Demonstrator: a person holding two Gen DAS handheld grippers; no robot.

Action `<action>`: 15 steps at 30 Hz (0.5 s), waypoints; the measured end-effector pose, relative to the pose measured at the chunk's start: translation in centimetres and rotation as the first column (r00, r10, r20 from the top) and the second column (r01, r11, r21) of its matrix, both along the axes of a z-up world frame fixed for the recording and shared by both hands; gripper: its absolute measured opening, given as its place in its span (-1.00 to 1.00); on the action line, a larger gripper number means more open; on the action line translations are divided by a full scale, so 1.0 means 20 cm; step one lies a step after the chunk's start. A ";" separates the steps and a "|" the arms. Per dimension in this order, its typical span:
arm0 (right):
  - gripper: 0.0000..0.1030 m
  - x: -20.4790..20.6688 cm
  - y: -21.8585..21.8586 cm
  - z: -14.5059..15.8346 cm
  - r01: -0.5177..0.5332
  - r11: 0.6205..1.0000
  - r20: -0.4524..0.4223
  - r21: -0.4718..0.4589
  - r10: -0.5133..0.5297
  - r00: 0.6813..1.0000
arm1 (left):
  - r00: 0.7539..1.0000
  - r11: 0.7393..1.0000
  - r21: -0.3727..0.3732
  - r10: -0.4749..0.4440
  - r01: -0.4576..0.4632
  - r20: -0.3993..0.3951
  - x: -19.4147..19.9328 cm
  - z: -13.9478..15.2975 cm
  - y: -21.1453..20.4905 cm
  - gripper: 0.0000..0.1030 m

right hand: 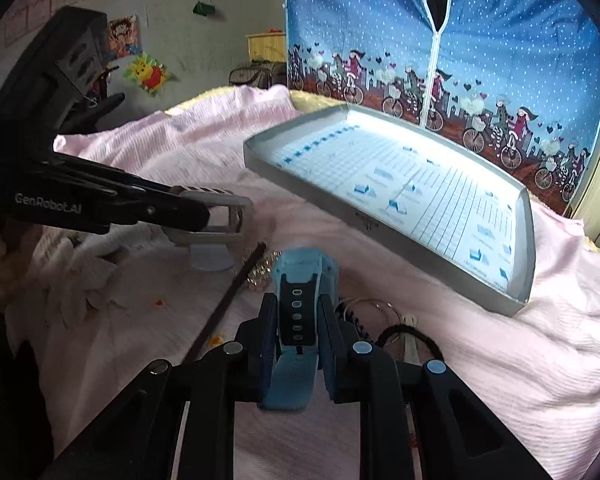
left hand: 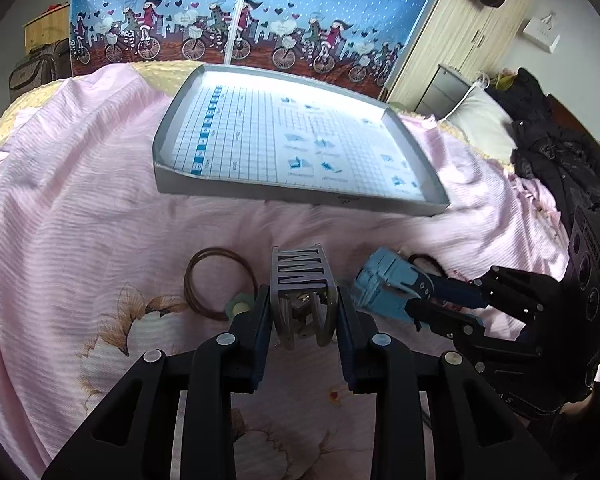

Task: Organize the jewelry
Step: 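Grasp the silver square buckle with the left tool while the right grasps the light blue watch, then carry buckle and watch into the grid tray and open both tools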

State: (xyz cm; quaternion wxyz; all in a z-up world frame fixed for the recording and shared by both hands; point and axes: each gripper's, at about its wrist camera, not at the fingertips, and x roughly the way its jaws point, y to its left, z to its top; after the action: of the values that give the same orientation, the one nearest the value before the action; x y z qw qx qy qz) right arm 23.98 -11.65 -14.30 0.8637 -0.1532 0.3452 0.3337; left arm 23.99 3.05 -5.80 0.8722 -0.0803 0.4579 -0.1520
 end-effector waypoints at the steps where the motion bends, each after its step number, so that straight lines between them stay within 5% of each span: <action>1: -0.64 0.00 0.00 0.01 0.000 1.000 0.002 0.005 0.000 1.000 | 1.000 1.000 -0.013 0.000 0.000 0.007 0.00 0.01 0.00 -0.51; 15: -0.64 -0.02 -0.09 0.15 0.039 0.992 0.035 0.117 -0.044 0.998 | 0.998 0.998 -0.055 0.005 -0.002 0.059 -0.01 0.06 0.02 -0.51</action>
State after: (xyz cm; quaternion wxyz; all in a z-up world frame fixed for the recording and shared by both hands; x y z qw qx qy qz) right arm 23.58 -13.44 -11.33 0.8843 -0.1017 0.3119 0.3322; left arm 23.77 3.38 -4.67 0.8832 -0.1004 0.4273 -0.1652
